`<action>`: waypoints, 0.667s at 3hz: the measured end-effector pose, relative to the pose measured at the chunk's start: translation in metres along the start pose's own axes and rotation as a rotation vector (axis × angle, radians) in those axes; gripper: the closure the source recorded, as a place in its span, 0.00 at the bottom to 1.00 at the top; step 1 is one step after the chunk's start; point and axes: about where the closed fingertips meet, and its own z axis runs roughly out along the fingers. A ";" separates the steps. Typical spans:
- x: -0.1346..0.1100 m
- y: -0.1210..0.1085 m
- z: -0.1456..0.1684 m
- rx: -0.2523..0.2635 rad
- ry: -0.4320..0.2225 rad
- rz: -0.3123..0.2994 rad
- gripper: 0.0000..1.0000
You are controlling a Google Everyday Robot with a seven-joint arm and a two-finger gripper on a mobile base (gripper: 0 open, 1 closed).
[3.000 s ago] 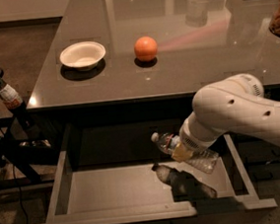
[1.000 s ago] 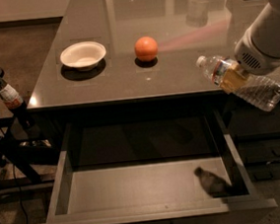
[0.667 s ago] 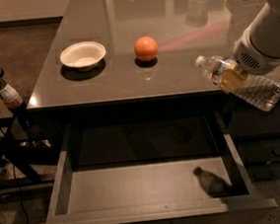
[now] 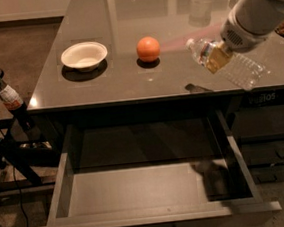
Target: Pick water bottle from top drawer and place on counter
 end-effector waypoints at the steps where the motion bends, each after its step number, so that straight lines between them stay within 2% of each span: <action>1: -0.032 -0.011 0.015 -0.006 -0.008 -0.011 1.00; 2: -0.048 -0.018 0.041 -0.019 -0.008 -0.026 1.00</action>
Offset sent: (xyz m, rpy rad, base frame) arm 0.0969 0.0203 -0.0249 0.0064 0.0110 0.0535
